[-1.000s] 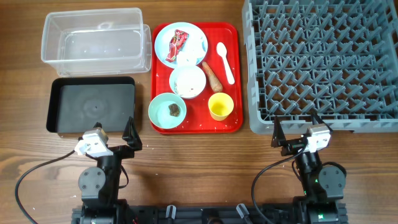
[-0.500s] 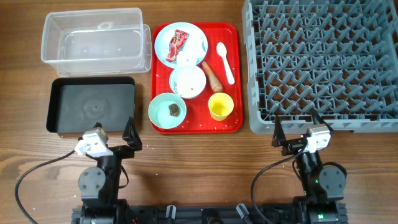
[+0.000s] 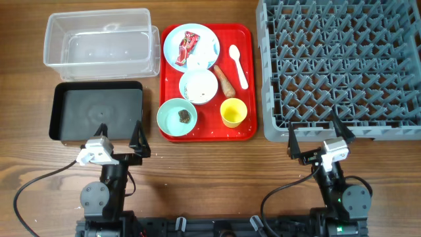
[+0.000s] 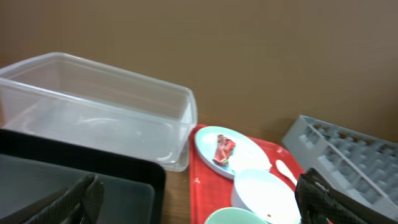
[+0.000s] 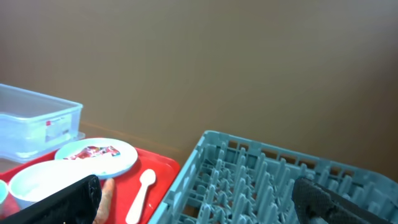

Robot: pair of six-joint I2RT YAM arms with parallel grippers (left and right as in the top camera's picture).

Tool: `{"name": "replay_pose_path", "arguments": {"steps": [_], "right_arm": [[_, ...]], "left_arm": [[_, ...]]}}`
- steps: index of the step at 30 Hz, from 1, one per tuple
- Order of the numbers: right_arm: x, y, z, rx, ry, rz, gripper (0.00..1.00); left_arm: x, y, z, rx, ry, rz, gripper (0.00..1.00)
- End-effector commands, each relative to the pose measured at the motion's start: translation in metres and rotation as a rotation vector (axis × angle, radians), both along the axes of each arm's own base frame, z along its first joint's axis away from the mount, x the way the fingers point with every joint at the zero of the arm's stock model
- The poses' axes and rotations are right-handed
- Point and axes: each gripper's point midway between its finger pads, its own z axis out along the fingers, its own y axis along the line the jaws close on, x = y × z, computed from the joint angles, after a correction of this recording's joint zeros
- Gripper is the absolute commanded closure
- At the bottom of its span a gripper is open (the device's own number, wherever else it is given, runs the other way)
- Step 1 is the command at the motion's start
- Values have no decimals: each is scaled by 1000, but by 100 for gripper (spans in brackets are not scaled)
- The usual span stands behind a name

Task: Sort waste into correct bins and load items into the dishwasher rack

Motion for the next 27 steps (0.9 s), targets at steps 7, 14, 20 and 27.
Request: {"name": "replay_pose_path", "arguments": {"steps": [7, 14, 20, 27], "right_arm": [[-12, 12, 73, -18, -92, 76, 0], [13, 26, 96, -34, -1, 154, 0], [46, 41, 101, -36, 166, 242, 0], [81, 42, 97, -14, 433, 249, 0]], "left_arm": [[0, -16, 38, 26, -18, -92, 0], [19, -28, 68, 21, 53, -166, 0], [58, -32, 77, 5, 206, -191, 0], [118, -50, 86, 75, 450, -301, 0]]}}
